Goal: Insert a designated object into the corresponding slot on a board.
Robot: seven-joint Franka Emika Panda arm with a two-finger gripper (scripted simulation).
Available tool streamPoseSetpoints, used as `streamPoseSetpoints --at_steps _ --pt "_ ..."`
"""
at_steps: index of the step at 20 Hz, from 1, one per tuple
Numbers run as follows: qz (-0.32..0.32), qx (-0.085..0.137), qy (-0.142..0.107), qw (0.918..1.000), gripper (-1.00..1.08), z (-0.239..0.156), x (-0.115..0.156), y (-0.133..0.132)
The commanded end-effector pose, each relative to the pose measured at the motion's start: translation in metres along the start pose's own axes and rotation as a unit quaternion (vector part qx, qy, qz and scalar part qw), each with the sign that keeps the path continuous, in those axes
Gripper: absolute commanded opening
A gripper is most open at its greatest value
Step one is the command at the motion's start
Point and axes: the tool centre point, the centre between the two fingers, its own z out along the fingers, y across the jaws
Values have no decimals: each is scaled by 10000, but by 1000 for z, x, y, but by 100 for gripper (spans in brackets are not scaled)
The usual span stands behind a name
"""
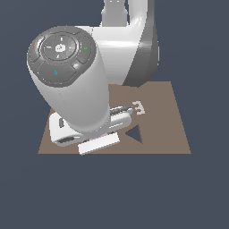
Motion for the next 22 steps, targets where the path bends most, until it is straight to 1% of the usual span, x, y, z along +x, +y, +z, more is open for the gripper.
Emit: streamPoseSetpoints --at_steps 1,4,5,17,22 --pt "-6 3 -6 10000 100 8 0 0" --pt "-6 3 -6 10000 100 12 0 0" --pt "-6 3 -6 10000 -100 12 0 0" --pt "-6 0 -4 10000 -100 11 0 0" --pt "-8 0 -5 10000 -100 11 -5 0"
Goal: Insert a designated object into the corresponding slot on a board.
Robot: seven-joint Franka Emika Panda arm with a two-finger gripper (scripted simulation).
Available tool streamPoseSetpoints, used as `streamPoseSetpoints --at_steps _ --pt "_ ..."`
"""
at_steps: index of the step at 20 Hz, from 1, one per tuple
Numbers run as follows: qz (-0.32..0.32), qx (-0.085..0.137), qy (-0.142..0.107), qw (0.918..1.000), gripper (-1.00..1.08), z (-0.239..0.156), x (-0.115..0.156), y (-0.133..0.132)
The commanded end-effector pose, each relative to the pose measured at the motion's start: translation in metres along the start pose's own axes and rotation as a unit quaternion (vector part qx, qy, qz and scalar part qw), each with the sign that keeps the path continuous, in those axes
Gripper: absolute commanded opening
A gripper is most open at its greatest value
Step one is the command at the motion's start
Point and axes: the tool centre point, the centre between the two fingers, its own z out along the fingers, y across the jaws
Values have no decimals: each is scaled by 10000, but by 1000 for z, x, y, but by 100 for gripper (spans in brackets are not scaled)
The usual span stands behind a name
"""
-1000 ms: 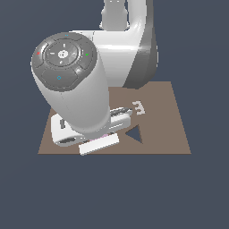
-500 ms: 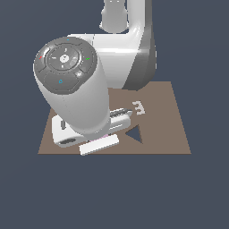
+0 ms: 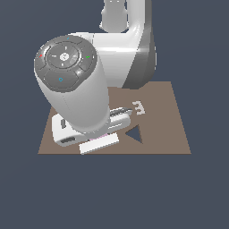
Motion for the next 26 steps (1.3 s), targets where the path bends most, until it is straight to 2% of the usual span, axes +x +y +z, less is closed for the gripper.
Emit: streamPoseSetpoints --at_steps 1,12,26 --pt "-1 -1 -1 10000 -100 0 -4 0" --pt "-31 -1 -2 10000 -100 -2 -43 1" --pt "-110 -1 -6 9999 -100 -7 -143 4"
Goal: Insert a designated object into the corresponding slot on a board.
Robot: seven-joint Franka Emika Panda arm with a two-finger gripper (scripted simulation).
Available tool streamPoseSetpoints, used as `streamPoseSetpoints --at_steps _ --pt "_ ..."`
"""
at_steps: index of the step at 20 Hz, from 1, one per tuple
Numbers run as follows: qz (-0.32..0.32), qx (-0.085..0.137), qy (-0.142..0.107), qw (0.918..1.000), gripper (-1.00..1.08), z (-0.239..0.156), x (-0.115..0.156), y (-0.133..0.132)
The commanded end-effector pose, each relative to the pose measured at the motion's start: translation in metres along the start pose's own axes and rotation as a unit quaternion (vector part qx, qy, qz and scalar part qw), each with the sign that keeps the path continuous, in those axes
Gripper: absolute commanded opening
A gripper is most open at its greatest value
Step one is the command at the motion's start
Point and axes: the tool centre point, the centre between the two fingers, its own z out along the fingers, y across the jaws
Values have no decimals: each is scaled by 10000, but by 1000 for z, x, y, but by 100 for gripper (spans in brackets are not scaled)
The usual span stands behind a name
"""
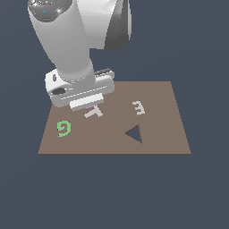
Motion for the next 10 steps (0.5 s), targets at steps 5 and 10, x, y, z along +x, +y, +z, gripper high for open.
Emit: streamPoseSetpoints --at_steps 5,10 --pt "-33 -2 2 10000 -100 -2 -38 1" --pt "-48 -2 2 10000 -100 -3 -56 2"
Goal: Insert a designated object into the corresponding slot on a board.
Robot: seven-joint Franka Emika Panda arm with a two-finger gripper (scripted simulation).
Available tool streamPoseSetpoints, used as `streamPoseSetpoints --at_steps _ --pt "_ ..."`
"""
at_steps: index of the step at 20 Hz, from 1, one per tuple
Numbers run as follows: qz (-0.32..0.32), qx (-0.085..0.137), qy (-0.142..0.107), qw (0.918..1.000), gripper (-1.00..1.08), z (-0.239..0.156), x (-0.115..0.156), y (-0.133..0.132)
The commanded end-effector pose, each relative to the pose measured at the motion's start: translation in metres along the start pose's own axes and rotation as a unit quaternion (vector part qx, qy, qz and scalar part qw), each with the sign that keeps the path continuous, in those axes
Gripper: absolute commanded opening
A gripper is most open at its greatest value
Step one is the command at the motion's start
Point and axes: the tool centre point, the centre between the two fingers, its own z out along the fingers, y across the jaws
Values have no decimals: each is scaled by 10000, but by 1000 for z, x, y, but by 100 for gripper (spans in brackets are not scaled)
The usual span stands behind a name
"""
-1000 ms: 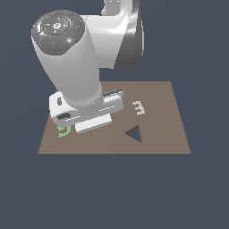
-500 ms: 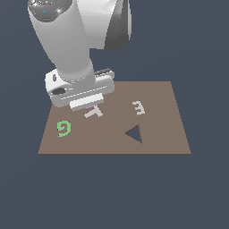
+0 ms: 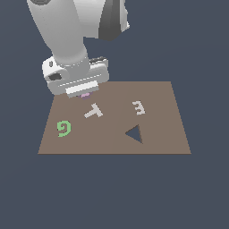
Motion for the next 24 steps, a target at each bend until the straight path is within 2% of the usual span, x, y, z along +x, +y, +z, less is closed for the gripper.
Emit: streamPoseSetpoints --at_steps 1,14,15,24 --pt "-8 -2 3 10000 -100 -1 -7 0" --pt "-13 -2 3 10000 -100 9 -13 1" --pt "-13 -2 3 10000 100 9 -13 1" --pt "-13 -2 3 10000 100 9 -13 1"
